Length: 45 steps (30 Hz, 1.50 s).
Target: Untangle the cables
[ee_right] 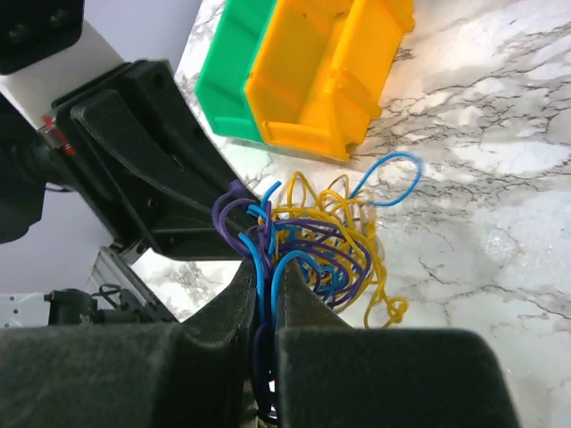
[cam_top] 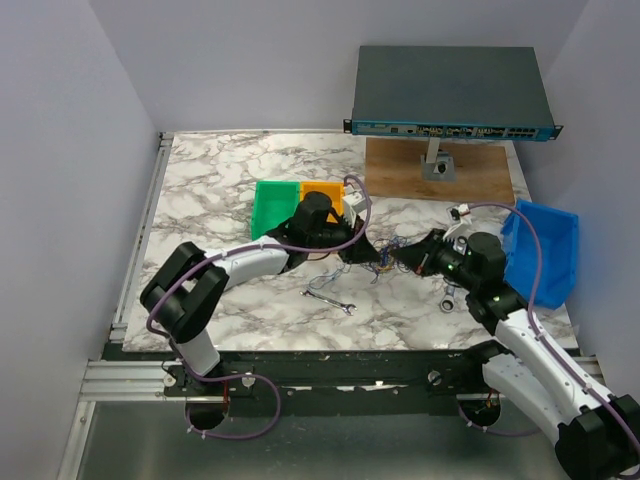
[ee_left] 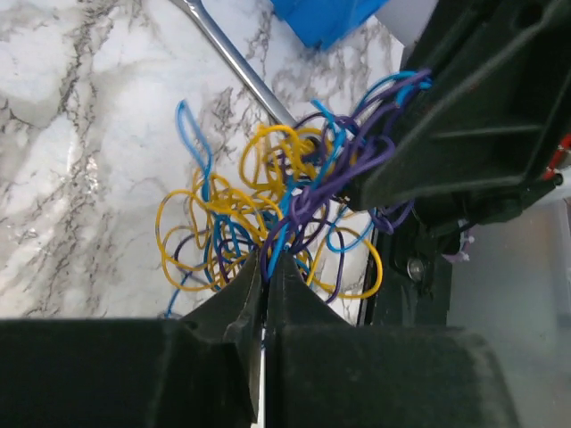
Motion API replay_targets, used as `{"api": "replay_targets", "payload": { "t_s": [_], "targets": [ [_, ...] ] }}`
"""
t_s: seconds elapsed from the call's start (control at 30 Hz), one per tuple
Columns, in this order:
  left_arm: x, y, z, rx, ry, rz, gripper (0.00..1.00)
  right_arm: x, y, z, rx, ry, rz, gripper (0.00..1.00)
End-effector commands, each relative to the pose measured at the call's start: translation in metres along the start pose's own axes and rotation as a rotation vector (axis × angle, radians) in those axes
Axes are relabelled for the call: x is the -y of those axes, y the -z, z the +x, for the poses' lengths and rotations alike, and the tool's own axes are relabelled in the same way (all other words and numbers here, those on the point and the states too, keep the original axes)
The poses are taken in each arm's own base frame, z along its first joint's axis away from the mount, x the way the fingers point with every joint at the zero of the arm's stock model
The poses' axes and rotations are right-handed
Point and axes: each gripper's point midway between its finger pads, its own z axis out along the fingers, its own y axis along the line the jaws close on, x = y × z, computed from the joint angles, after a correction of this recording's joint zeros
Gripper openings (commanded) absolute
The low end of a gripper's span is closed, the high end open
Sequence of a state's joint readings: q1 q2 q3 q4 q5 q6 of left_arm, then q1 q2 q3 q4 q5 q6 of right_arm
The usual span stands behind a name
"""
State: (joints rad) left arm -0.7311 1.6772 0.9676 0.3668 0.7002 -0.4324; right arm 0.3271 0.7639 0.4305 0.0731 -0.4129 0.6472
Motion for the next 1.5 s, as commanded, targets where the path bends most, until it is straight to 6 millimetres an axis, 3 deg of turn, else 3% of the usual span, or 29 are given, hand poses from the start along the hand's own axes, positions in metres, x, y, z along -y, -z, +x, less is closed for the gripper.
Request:
{"api": "replay_targets", "payload": {
  "t_s": [0.0,0.1,0.17,0.23,0.27,0.43,0.53,0.73,0.87,0.93,1.0,1.1,1.2,1.33,1.4,1.47],
  "targets": [
    [0.005,0.009,-0.004,0.025,0.008,0.003,0.0,0.023,0.003,-0.008,0.062,-0.034,0.137,0.08],
    [-0.007,0.032,-0.015,0.133,0.008,-0.062,0.0,0.076,0.018,-0.008,0.135,-0.115,0.43,0.28],
    [-0.009,0.045,-0.021,0.187,0.007,-0.072,0.0,0.091,0.022,0.001,0.125,-0.113,0.493,0.42],
    [-0.007,0.05,-0.024,0.213,-0.001,-0.06,0.0,0.083,0.017,0.013,0.061,-0.093,0.427,0.54],
    [-0.006,0.051,-0.024,0.215,-0.005,-0.052,0.0,0.076,0.013,0.018,0.034,-0.086,0.376,0.66],
    [0.006,0.043,-0.024,0.189,0.002,0.04,0.0,0.019,-0.002,0.033,-0.067,-0.018,0.005,0.98],
    [0.012,0.043,-0.024,0.19,-0.008,0.074,0.0,0.013,-0.006,0.037,-0.092,-0.01,-0.051,1.0],
    [0.025,0.034,-0.02,0.145,-0.016,0.137,0.0,0.004,-0.014,0.036,-0.102,-0.022,-0.116,0.84],
    [0.02,0.035,-0.021,0.152,-0.027,0.089,0.0,0.016,-0.014,0.028,-0.042,-0.046,-0.04,0.5],
    [0.01,0.04,-0.021,0.161,-0.04,0.008,0.0,0.028,-0.01,0.021,0.008,-0.063,0.043,0.15],
    [-0.007,0.05,-0.024,0.201,-0.032,-0.112,0.0,0.055,-0.002,0.014,0.08,-0.091,0.209,0.01],
    [-0.033,0.071,-0.028,0.276,0.026,-0.247,0.0,0.12,0.035,0.005,0.226,-0.186,0.621,0.01],
    [-0.059,0.1,-0.027,0.376,0.123,-0.342,0.0,0.158,0.082,-0.004,0.381,-0.293,0.943,0.01],
    [-0.08,0.13,-0.026,0.468,0.193,-0.443,0.0,0.171,0.125,-0.012,0.512,-0.373,1.164,0.01],
    [-0.083,0.14,-0.027,0.503,0.186,-0.488,0.0,0.168,0.132,-0.019,0.551,-0.386,1.184,0.04],
    [-0.081,0.148,-0.029,0.538,0.173,-0.511,0.0,0.164,0.126,-0.024,0.535,-0.353,1.149,0.06]
  ]
}}
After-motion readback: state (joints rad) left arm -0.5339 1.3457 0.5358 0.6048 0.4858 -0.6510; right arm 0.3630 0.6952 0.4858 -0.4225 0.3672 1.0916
